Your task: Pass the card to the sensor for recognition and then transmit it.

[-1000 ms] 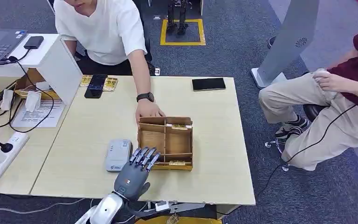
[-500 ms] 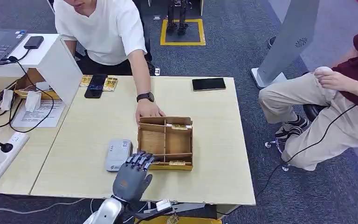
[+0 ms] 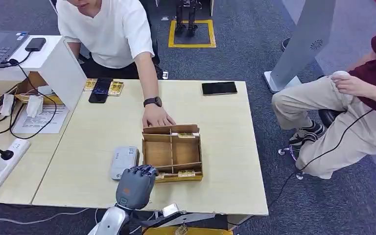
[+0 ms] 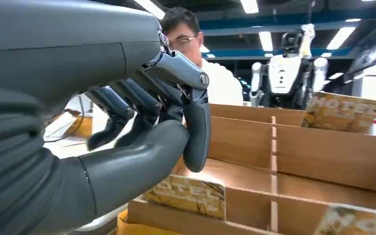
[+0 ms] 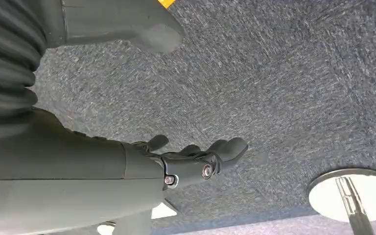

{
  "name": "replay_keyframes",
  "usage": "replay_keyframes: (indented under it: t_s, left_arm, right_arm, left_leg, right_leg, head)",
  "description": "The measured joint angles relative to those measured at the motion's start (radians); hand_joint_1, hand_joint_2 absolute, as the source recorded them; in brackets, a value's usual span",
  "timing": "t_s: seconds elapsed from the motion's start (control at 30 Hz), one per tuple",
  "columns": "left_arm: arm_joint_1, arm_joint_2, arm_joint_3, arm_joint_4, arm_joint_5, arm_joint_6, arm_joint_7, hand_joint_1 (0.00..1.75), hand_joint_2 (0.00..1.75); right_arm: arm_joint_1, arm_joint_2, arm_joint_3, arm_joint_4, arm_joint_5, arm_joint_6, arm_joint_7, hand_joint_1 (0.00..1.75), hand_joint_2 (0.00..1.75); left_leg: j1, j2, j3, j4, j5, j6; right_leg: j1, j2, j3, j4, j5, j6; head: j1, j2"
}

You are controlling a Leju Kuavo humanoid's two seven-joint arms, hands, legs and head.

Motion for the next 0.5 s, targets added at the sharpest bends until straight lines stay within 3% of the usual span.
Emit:
replay_keyframes:
  t_s: [0.5]
  left_arm:
    - [0.019,-0.005,0.0,0.0,0.03,0.019,-0.038,1.75,1.75]
  right_arm:
    - [0.0,0.0,0.0,0.0,-0.002,0.0,-0.008,0.0,1.75]
  left_leg:
    - [0.0,0.0,0.0,0.0,0.0,0.0]
  right_leg:
    - [0.0,0.0,0.0,0.0,0.0,0.0]
  head:
    - [0.0,0.0]
